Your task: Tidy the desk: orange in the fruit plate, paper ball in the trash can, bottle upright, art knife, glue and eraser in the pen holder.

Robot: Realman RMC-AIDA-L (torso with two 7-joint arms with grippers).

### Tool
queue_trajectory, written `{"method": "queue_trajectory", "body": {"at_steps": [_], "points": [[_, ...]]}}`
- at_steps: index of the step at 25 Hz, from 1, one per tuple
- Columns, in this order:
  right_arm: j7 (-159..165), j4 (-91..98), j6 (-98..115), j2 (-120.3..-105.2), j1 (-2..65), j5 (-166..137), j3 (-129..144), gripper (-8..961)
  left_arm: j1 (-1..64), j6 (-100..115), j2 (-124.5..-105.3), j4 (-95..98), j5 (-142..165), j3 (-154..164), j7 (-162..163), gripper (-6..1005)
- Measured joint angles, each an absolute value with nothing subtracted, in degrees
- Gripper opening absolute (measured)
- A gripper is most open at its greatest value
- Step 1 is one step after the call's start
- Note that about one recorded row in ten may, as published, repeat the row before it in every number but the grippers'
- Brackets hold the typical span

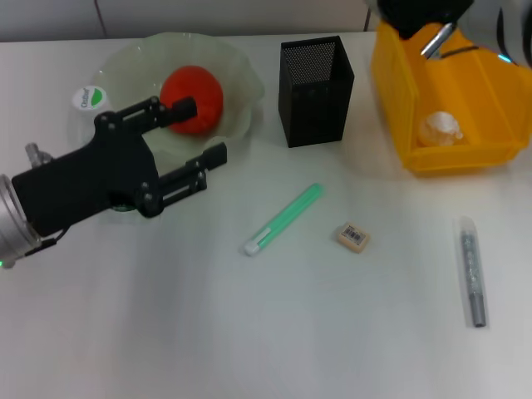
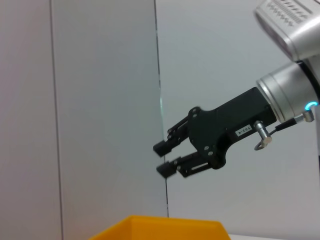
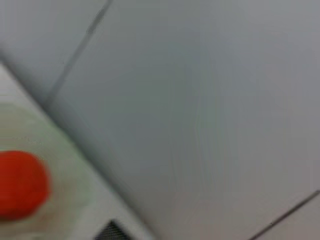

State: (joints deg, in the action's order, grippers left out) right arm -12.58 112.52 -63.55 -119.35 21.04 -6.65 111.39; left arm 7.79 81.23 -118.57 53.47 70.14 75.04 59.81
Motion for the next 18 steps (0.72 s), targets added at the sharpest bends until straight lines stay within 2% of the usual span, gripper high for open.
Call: {"method": "queue_trajectory", "body": {"at_steps": [8,12,18], "points": [[-32.87,109.98,-73.27,-119.18,23.63,22.91,96.27,506,6.66,86.44,-117.99,52.65,75.67,72.73,58.86,645],[-45.44,102.52,-78.87,-119.15,27.70,33.16,90.03,579,6.52,91.33,-118.17,52.30,79.94,68.73,58.90,646],[-53.10,94.89,-79.81,-119.32,32.05,34.91,90.34,587,6.36,92.20,-118.29,50.83,82.67,65.85,59.40,647]]}}
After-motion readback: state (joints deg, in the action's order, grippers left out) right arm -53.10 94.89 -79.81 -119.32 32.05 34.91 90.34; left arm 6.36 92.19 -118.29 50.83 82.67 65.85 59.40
